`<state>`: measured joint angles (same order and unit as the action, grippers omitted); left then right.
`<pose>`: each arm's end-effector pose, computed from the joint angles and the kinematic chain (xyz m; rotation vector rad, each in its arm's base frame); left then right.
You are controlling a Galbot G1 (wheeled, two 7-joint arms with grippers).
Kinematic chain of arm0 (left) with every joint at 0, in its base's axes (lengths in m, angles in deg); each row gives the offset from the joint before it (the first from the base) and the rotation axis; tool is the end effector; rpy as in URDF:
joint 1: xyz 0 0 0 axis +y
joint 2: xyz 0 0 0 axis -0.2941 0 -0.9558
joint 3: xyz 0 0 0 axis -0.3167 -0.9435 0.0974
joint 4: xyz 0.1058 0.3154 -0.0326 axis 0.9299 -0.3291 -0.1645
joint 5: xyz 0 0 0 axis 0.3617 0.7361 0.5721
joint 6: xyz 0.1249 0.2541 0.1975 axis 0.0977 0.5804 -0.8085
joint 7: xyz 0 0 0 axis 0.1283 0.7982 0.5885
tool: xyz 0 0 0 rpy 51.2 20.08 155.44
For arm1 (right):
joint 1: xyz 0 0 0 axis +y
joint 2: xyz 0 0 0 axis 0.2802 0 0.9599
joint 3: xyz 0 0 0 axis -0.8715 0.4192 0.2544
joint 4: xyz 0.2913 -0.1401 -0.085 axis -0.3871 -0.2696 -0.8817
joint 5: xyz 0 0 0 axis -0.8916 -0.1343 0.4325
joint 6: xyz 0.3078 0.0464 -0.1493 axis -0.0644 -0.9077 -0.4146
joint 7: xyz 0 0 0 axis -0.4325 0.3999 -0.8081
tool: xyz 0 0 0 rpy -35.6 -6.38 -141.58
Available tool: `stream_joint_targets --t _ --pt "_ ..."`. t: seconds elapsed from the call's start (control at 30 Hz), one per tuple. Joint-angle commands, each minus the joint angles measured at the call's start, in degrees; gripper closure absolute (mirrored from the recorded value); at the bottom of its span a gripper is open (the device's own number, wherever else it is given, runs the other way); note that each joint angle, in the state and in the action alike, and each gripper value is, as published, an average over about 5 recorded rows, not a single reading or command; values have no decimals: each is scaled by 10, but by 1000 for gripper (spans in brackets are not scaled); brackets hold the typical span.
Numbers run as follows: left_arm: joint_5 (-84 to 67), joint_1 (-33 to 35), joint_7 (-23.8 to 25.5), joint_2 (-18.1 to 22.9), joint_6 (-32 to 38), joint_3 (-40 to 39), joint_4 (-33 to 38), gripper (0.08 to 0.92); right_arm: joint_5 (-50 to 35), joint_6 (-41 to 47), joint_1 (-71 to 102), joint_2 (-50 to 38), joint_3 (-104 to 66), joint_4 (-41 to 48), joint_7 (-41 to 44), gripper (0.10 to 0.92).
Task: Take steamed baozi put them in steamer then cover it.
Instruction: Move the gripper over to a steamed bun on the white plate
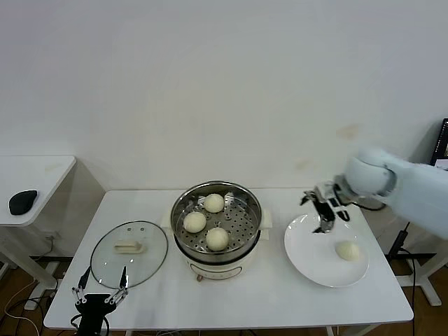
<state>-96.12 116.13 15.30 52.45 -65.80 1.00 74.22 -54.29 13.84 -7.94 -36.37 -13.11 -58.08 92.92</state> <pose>0.1128 0.0979 -0.3313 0.1525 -3.0268 -0.3079 0.4487 -0.1167 -0.0910 1.3292 -1.4074 1.5658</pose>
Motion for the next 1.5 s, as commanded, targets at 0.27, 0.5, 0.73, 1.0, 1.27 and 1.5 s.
stream_joint_targets --t 0.27,0.5,0.73,1.0,1.27,1.5 --pt "-2 -5 0 5 -2 0 -5 177 148 -52 300 -28 -231 150 1 203" --pt "-2 -4 1 3 -3 4 -7 177 170 -49 334 8 -264 195 -4 203" --pt "-18 -5 2 2 -11 3 -4 177 181 -47 341 42 -272 224 -15 203" --pt "-18 -6 2 2 -11 4 -6 177 193 -45 340 62 -274 241 -11 205" --pt "-18 -7 2 4 -10 3 -10 177 196 -37 334 68 -273 245 -7 296" --pt "-18 -5 2 4 -10 5 -10 177 181 -30 303 63 -251 229 8 375"
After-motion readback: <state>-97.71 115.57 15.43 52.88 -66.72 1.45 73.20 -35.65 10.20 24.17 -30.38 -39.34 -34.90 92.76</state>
